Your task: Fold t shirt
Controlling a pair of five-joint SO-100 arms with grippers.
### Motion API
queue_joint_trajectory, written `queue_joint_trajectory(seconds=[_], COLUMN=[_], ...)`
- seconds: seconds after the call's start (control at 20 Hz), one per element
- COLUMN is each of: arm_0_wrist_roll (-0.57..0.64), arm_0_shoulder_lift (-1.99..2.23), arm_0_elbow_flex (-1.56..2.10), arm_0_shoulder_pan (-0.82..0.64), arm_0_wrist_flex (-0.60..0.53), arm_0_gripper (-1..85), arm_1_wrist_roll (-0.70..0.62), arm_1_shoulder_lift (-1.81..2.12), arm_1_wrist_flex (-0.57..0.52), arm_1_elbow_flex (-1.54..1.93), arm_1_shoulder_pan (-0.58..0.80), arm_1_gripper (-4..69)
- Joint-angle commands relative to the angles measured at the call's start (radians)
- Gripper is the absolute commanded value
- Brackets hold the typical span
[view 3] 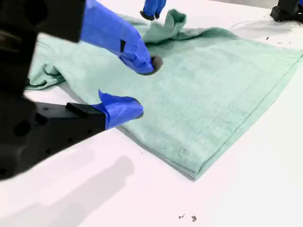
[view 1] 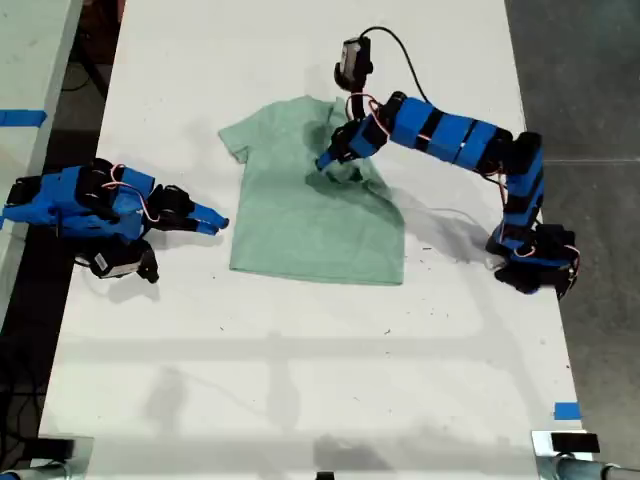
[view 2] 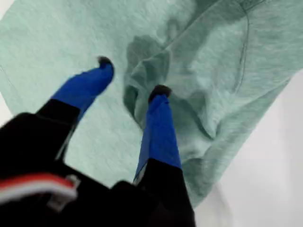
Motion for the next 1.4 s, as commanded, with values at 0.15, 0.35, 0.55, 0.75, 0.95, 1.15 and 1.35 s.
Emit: queue_joint_trajectory(seconds=[0.15, 0.35, 0.55, 0.75, 0.95, 1.15, 1.35], arm_0_wrist_roll=[-0.009, -0.009, -0.009, -0.009, -0.009, -0.009, -0.009], arm_0_shoulder_lift=[0.006, 0.006, 0.006, 0.006, 0.006, 0.006, 0.006], arm_0_elbow_flex=[0.005, 0.005, 0.005, 0.003, 0.003, 0.003, 0.003], arm_0_shoulder_pan=[0.011, 0.011, 0.011, 0.011, 0.011, 0.011, 0.009], arm_0_wrist_flex=[0.002, 0.002, 0.002, 0.002, 0.002, 0.002, 0.002], arm_0_gripper=[11.3, 11.3, 11.3, 11.3, 11.3, 11.4, 11.4], arm_1_wrist_roll=[0.029, 0.176, 0.453, 0.597, 0.637, 0.738, 0.759], arm_1_shoulder_lift=[0.25, 0.712, 1.514, 2.184, 2.287, 2.289, 2.289], arm_1_wrist_flex=[0.195, 0.39, 0.158, 0.06, 0.063, 0.101, 0.109], arm_1_elbow_flex=[-0.069, 0.221, 1.077, 1.809, 2.111, 2.12, 2.121], arm_1_shoulder_pan=[0.08, -0.003, -0.314, -0.476, -0.454, -0.469, -0.469], arm_1_gripper=[-1.5, -1.5, -1.4, -1.4, -1.3, -1.3, -1.3])
